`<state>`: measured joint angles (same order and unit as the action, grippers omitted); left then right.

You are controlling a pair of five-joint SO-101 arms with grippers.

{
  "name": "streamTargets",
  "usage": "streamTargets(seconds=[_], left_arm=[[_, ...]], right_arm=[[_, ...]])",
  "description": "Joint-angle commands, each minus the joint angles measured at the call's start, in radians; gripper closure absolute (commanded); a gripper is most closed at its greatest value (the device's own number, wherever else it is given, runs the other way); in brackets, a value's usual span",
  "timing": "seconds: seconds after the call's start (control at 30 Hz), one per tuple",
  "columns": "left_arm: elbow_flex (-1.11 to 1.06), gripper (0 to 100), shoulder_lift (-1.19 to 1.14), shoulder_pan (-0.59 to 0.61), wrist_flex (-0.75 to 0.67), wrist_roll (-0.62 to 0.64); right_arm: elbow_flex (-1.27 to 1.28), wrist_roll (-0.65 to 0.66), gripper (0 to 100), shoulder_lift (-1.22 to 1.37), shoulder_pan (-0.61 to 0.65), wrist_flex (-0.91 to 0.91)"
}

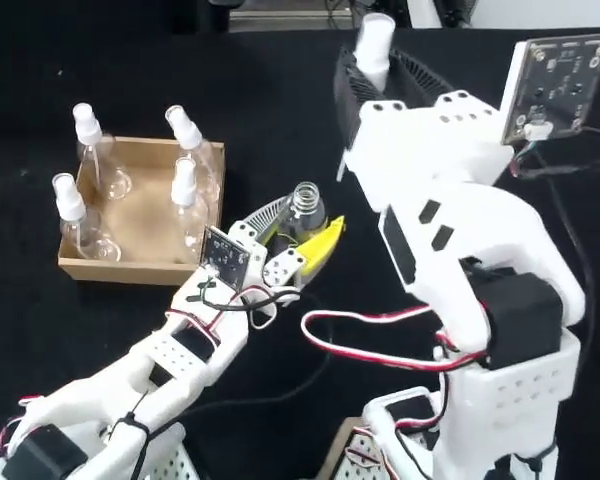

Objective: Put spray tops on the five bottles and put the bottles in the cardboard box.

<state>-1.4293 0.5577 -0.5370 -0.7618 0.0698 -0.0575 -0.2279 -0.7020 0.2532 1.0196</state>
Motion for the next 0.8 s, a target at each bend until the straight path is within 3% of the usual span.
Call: streamTargets(seconds=[0.0,0.37,0.57,0.77], left_arm=[[0.025,97,0.014,-0.016,-0.025,0.014],[0.056,97,0.012,-0.051,-0.018,0.008],[0.061,97,0.012,-0.056,-0.018,0.009],[0.053,97,0.012,-0.056,-0.018,0.008]], right_arm=[[0.016,-0.009,98.7,-0.031,0.015,-0.057],[0.117,-0.011,98.7,-0.036,0.017,-0.063],[0.116,-0.008,98.7,-0.077,0.100,-0.055],[0.159,0.000,98.7,-0.091,0.100,-0.061]])
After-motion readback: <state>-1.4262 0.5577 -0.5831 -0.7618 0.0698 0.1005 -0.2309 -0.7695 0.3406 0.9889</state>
